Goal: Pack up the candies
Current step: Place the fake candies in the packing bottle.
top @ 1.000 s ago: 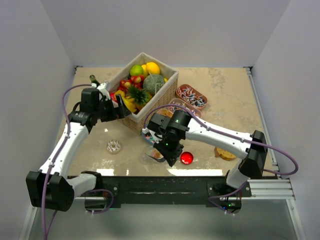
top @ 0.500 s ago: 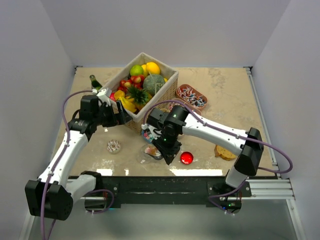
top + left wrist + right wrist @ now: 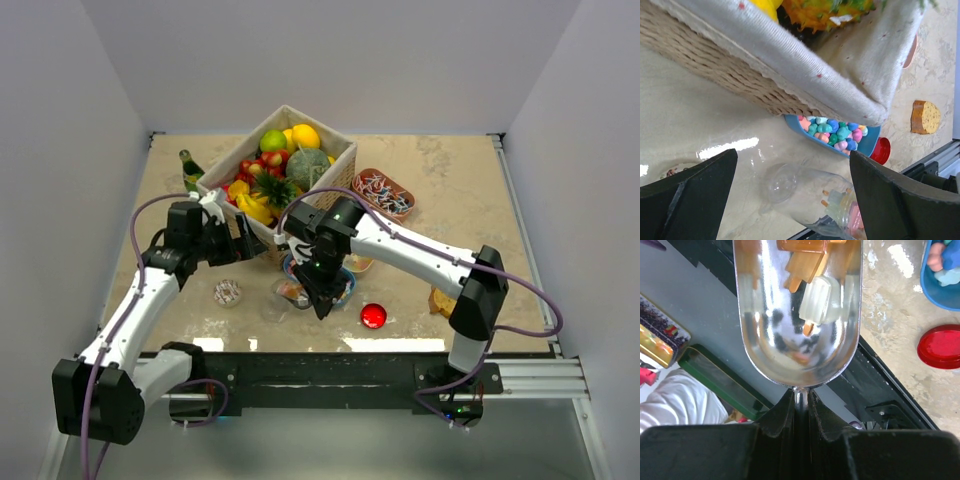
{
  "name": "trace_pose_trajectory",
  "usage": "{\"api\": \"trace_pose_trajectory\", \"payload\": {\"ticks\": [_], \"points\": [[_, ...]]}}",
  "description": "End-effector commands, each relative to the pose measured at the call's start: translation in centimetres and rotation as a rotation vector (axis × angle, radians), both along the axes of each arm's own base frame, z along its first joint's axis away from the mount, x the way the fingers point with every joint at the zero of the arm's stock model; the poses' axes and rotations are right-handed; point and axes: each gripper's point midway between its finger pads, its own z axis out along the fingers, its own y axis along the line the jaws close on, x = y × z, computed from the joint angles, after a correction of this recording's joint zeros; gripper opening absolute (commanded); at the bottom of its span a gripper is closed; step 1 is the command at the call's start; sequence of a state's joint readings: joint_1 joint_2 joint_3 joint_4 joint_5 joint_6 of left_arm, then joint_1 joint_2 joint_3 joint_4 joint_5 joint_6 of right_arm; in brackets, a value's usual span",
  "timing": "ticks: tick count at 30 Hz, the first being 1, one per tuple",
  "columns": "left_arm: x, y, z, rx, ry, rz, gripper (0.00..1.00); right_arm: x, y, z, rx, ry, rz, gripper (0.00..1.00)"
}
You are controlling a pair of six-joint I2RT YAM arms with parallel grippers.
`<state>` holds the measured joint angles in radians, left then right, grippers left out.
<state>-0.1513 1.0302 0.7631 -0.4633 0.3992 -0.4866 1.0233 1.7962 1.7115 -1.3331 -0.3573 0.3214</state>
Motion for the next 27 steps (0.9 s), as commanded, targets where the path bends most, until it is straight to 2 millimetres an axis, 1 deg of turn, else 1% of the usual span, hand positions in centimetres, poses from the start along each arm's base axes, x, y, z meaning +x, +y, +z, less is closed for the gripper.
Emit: {"api": "trace_pose_trajectory", "payload": {"ticks": [1, 5, 7, 11, 18, 27], "points": [[0.0, -0.8, -0.6, -0.026, 0.012, 0.007, 1.0, -1.3, -0.8, 2.0, -0.017, 0.081, -0.033, 0.0], [-0.4, -1.3, -1.7, -0.005, 0.05, 0.006, 1.0, -1.7, -1.1, 2.2, -0.014, 0.086, -0.041, 0.0], [-0.6, -1.5, -1.9, -0.001, 0.057, 0.001, 1.0, -1.8, -1.2, 2.6, -0.004, 0.082, -0.041, 0.0], [-0.5, -1.5, -1.9, 0.006, 0.053, 0.003, 1.0, -2.0, -1.4, 2.8, 0.002, 0.086, -0.048, 0.0], [-0.2, -1.2, -2.0, 0.027, 0.048, 0.012, 1.0, -2.4, -1.4, 4.0, 0.039, 0.089, -0.055, 0.0], [0.0, -0.9, -1.8, 0.045, 0.037, 0.024, 1.0, -2.6, -1.4, 4.3, 0.05, 0.091, -0.052, 0.0]]}}
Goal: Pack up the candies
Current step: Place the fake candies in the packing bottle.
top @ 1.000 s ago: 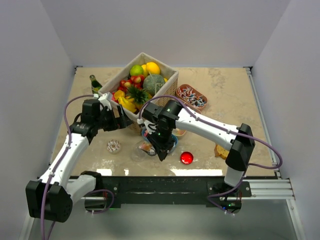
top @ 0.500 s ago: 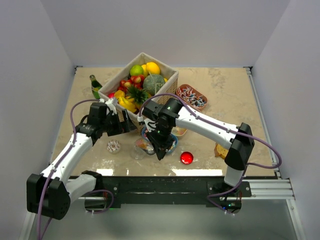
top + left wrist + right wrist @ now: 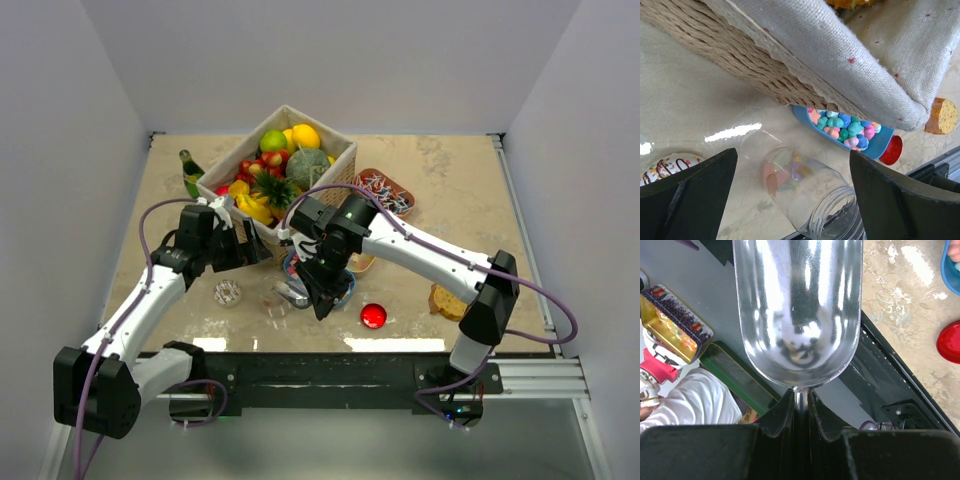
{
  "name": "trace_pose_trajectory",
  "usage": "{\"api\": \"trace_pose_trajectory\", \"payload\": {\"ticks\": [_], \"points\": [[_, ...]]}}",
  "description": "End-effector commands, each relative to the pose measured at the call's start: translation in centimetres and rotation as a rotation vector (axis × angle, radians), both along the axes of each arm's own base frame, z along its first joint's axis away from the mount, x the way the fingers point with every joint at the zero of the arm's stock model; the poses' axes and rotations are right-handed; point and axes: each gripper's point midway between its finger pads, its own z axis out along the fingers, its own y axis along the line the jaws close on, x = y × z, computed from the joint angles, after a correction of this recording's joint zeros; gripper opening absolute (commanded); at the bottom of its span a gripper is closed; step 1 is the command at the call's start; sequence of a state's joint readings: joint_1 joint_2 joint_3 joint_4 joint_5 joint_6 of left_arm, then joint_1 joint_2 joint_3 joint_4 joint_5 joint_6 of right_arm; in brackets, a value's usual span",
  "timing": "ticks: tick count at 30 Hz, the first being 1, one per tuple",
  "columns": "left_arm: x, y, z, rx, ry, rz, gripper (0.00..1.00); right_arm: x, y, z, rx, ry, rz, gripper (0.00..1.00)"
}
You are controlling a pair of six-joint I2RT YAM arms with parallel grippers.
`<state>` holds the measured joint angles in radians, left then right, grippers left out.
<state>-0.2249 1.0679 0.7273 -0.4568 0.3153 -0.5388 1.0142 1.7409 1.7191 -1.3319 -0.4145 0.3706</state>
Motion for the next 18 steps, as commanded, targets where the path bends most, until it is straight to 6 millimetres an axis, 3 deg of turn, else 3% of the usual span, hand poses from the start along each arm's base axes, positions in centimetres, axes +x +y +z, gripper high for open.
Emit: {"api": "trace_pose_trajectory", "payload": {"ticks": [1, 18], "points": [[0.8, 0.0, 0.8, 0.009, -0.042, 0.004, 1.0, -1.8, -1.7, 2.0, -0.019, 0.06, -0.005, 0.0], [1.1, 0.4, 2.9, 0.03, -0.068, 0.02, 1.0, -2.2, -1.5, 1.7, -0.01, 0.088, 0.022, 0.0]]}}
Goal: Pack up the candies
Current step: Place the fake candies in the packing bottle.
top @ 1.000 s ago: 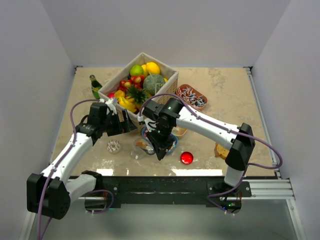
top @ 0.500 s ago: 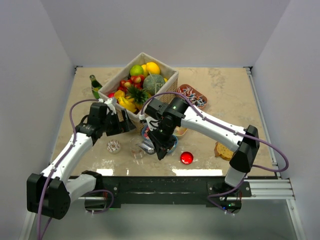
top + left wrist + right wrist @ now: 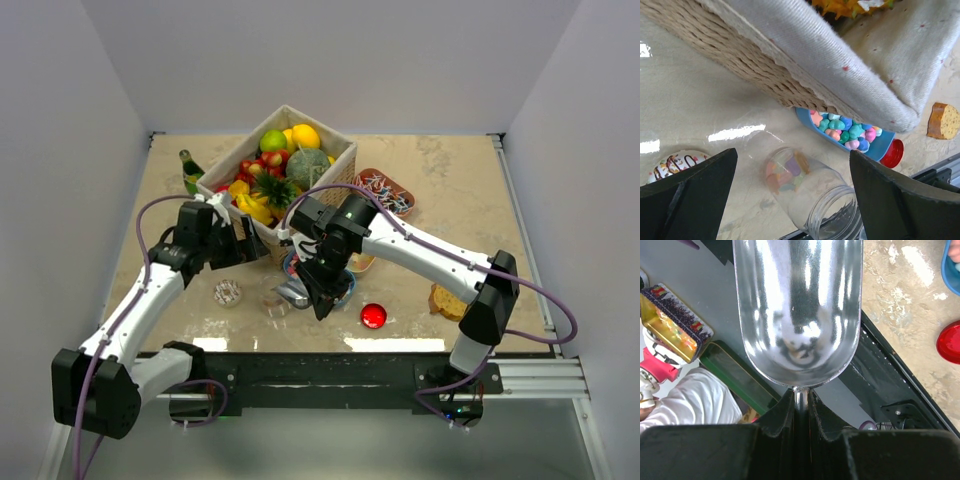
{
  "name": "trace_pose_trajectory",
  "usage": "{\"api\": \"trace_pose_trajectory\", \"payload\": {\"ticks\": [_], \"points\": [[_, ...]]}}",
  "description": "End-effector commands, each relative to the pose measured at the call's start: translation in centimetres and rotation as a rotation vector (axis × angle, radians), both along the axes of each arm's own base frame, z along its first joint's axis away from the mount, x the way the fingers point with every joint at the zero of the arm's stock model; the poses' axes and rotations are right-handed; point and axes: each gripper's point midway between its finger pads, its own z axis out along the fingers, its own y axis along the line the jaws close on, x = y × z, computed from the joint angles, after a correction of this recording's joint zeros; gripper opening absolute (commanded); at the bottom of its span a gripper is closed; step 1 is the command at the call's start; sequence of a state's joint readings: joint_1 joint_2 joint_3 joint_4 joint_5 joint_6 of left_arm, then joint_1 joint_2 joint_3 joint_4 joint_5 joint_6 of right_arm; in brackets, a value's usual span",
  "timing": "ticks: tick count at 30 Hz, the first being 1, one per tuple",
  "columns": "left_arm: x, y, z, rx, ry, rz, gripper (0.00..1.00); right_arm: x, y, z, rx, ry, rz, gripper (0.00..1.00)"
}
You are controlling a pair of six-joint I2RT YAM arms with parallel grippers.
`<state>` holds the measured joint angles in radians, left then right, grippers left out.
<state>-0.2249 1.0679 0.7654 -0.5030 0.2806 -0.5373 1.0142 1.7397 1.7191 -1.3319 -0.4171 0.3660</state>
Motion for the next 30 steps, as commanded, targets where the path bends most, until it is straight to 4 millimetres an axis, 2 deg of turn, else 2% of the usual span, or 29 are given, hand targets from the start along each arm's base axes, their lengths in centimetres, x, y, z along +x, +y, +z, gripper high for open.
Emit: {"api": "trace_pose_trajectory", "payload": {"ticks": [1, 4, 7, 19, 27, 30], "points": [[1.1, -0.1, 2.4, 0.005, -0.074, -0.001, 1.0, -2.5, -1.5, 1.5, -0.018, 0.101, 0.025, 0.0], [1.3, 0.0, 2.5, 0.012, -0.078, 0.001, 1.0, -3.1, -1.4, 1.2, -0.026, 0.121, 0.04, 0.0], [1.3, 0.1, 2.3, 0.016, -0.071, 0.007, 1.0, -3.0, -1.0, 1.5, -0.009, 0.123, 0.045, 0.0], [1.0, 0.2, 2.8, -0.002, -0.087, 0.028, 1.0, -3.5, -0.7, 0.7, 0.001, 0.222, 0.044, 0.0], [1.1, 0.1, 4.3, -0.011, -0.103, 0.025, 1.0, -2.4, -0.4, 2.0, 0.048, 0.2, 0.006, 0.0], [1.1, 0.1, 5.0, -0.012, -0.113, 0.024, 1.0, -1.7, -0.5, 2.3, 0.061, 0.134, 0.024, 0.0]]}}
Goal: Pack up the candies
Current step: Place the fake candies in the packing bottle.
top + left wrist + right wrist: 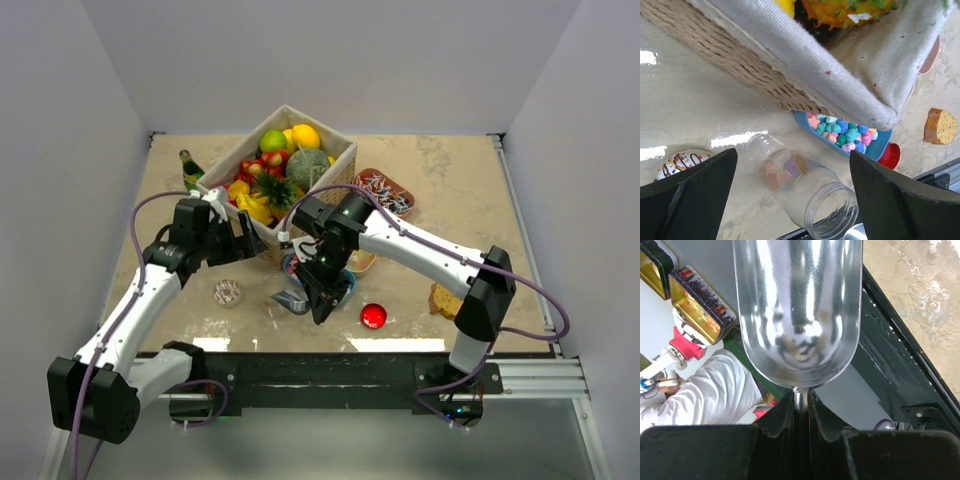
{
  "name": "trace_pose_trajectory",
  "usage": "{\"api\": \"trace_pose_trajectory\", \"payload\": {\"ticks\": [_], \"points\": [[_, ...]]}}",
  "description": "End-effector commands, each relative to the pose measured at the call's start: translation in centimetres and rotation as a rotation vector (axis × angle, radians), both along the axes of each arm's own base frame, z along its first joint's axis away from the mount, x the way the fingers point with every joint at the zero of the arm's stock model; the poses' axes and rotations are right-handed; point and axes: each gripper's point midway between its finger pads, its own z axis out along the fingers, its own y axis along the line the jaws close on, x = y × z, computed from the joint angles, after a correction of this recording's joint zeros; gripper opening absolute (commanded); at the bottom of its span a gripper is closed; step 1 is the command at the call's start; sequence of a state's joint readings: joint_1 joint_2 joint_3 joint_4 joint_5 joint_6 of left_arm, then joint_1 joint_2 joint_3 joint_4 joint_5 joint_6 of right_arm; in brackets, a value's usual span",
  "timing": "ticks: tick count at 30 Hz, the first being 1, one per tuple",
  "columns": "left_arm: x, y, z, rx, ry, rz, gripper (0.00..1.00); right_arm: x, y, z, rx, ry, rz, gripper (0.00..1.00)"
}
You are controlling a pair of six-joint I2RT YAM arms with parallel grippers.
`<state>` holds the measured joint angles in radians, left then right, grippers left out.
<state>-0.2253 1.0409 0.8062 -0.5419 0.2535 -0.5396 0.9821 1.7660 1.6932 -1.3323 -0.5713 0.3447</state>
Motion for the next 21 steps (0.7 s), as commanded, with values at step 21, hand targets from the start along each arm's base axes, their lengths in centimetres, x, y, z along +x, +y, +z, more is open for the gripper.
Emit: {"api": "trace_pose_trajectory", "payload": {"ticks": [21], "points": [[1.1, -6.6, 11.0, -0.203, -0.238, -0.297, 0.99, 10.0, -6.1, 4.9, -0.028, -1.111, -0.124, 0.0]]}}
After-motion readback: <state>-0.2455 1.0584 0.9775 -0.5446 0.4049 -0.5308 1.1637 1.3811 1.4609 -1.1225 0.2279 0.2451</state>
